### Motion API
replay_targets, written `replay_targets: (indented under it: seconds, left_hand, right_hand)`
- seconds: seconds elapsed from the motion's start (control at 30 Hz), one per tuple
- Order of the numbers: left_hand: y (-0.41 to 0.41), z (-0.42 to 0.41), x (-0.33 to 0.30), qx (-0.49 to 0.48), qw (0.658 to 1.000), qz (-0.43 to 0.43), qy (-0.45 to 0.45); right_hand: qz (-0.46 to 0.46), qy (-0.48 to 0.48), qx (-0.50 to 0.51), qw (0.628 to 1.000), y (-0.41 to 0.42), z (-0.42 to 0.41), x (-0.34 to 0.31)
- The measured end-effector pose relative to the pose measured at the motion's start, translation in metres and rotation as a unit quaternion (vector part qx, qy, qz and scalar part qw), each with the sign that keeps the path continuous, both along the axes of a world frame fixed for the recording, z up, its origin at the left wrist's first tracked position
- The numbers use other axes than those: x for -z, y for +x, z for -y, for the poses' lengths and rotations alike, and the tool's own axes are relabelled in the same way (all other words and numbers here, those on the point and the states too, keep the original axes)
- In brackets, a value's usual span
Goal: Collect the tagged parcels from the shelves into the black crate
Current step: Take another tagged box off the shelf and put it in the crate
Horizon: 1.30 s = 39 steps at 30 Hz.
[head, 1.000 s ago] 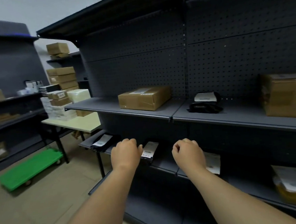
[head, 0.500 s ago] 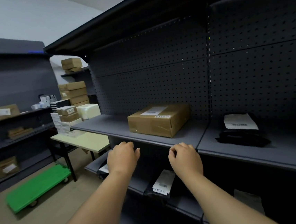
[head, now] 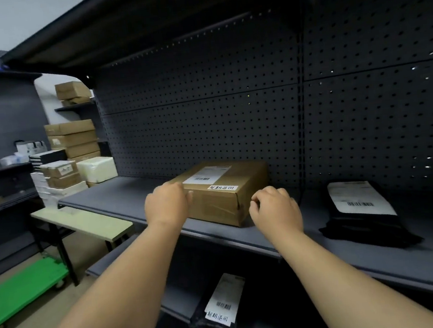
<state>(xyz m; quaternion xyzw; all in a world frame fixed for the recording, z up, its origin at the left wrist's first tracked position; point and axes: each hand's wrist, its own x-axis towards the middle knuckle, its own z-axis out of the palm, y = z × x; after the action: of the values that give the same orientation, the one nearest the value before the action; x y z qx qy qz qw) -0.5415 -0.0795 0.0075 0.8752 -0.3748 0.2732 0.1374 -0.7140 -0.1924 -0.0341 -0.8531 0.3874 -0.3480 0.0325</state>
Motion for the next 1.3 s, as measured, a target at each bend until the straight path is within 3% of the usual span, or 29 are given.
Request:
replay_targets:
  seconds: [0.43,0.57,0.67,0.77,0.9,1.3]
  left_hand:
    - [0.078,0.062,-0.023,0.048,0.998,-0.027,0.011]
    - [0.113,0.079,-0.028,0.062,0.996,-0.064,0.026]
    - [0.140,0.091,-0.028,0.079,0.988,-0.131,0.032]
    - [0.166,0.104,-0.026,0.106,0.968,-0.222,0.043]
    - [0.187,0.116,-0.021,0.149,0.929,-0.331,0.070]
    - [0.208,0.112,-0.006,0.211,0.817,-0.536,0.001]
  right_hand:
    - [0.020,0.018,0.098,0.995,0.040,0.044,-0.015]
    - [0.047,0.081,0.137,0.986,0.064,0.055,-0.019]
    - [0.107,0.187,0.158,0.964,0.079,0.062,-0.023]
    - [0.197,0.287,0.160,0.924,0.090,0.066,-0.026]
    - [0.340,0.431,0.130,0.826,0.100,0.062,-0.028]
    - [0.372,0.438,0.167,0.801,0.118,0.039,-0.036]
